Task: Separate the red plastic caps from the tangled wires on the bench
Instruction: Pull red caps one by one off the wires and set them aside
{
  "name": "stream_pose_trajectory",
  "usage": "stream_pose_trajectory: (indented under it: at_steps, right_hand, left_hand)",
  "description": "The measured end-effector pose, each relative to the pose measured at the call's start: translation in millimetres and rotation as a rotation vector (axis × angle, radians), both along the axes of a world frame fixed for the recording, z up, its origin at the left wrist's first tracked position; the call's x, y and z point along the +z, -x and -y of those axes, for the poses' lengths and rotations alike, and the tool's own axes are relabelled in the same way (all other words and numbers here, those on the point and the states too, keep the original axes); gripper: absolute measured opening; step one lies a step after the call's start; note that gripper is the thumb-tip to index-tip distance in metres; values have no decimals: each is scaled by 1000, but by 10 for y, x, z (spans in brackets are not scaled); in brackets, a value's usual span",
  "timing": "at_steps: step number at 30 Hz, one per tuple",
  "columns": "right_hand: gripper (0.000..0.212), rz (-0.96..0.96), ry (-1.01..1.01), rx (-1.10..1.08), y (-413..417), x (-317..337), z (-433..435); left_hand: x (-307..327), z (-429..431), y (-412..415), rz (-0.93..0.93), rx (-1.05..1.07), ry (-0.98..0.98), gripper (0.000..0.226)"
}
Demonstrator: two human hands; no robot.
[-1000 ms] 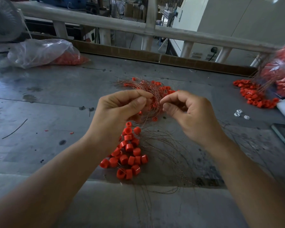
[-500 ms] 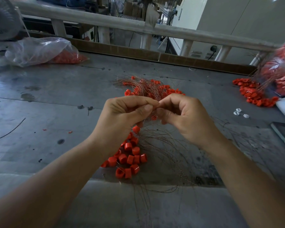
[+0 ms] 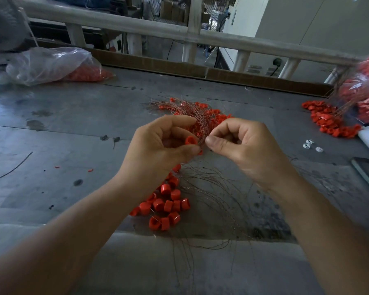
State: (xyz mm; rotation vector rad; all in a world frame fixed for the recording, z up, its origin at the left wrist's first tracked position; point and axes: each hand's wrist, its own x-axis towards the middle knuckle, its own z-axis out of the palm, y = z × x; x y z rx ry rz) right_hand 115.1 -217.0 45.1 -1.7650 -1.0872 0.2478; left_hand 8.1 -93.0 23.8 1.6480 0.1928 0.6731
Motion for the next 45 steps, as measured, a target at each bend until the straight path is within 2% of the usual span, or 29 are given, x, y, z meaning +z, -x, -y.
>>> stream_pose_trajectory:
  at_steps: [7,16,29,33,36,41,45]
  right_hand:
    - [15,45,-130,-53,-26,36,31]
    - [17,193,-92,-47,56,-7,5]
    - [17,213,-91,-26,77,-13,-22]
    - [16,221,-110,-53,61,-1,-7]
    - [19,220,-125,-79,42,-2,-9]
    - [20,219,-131,-80,35,1,-18]
    - [20,225,-124,-57,46,10,-16]
  left_hand:
    - [25,-10,-4,-19,4,15,25]
    - [45,0,5,14,-28,52,25]
    - [77,-7,35,27,-53,53,25]
    - [55,-20,22,23,-69,146,27]
    - [34,-32,11,38,-123,221,19]
    - [24,-49,18,16,-126,135,28]
    - [27,-44,17,34,-135,126,26]
